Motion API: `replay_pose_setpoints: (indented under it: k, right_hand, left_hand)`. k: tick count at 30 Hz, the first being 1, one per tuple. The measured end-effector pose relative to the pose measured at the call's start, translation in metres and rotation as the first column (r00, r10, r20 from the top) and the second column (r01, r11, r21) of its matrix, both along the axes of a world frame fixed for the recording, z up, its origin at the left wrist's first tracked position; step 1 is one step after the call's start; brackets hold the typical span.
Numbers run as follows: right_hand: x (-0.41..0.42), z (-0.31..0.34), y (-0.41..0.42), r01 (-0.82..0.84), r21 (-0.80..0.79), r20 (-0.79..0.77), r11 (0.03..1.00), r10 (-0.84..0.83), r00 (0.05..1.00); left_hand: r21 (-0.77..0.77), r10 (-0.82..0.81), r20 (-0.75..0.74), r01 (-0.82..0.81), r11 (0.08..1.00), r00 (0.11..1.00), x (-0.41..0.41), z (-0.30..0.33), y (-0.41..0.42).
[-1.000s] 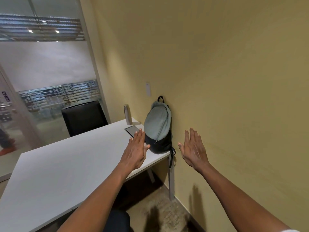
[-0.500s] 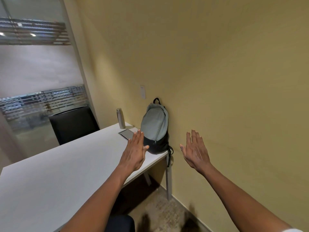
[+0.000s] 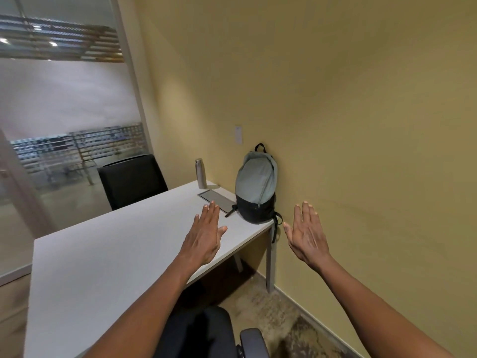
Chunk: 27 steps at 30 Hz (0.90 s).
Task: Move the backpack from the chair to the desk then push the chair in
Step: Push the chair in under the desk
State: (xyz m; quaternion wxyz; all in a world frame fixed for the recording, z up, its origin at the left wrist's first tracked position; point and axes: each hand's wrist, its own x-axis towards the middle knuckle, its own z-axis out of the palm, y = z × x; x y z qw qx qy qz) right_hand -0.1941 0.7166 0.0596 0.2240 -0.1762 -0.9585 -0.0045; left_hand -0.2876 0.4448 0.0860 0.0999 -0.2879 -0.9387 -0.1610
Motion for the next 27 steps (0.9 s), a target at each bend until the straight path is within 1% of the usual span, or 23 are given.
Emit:
replay_pose_setpoints:
  k: [3, 8, 12, 16, 22, 25, 27]
  right_hand:
    - [0.0, 0.002, -0.013, -0.018, 0.018, -0.004, 1.0, 0.018, 1.0]
    - [-0.004, 0.007, -0.032, -0.074, 0.06, 0.037, 0.995, 0.072, 0.997]
    - [-0.002, 0.006, -0.061, -0.115, -0.005, 0.065, 0.993, 0.115, 0.991]
    - [0.002, 0.005, -0.097, -0.143, 0.005, 0.076, 0.99, 0.142, 0.987]
    - [0.023, 0.001, -0.163, -0.093, 0.003, 0.048, 0.996, 0.092, 0.995]
    - [0.047, -0.007, -0.207, -0.036, -0.054, 0.047, 0.998, 0.039, 0.998]
    - [0.064, -0.012, -0.24, -0.008, -0.109, 0.054, 0.994, 0.014, 0.998]
  left_hand:
    - [0.013, 0.027, -0.004, -0.027, 1.0, 1.0, 0.006, 0.008, -0.021]
    - [0.027, 0.068, -0.001, -0.068, 0.997, 0.998, 0.015, 0.007, -0.061]
    - [0.049, 0.1, 0.028, -0.102, 0.994, 0.995, 0.019, 0.004, -0.096]
    - [0.07, 0.106, 0.04, -0.109, 0.992, 0.994, 0.025, -0.001, -0.132]
    - [0.076, 0.047, 0.067, -0.052, 0.996, 0.997, 0.033, -0.015, -0.189]
    - [0.077, -0.01, 0.101, 0.003, 0.997, 0.995, 0.044, -0.027, -0.221]
    - [0.07, -0.056, 0.149, 0.046, 0.996, 0.987, 0.056, -0.034, -0.243]
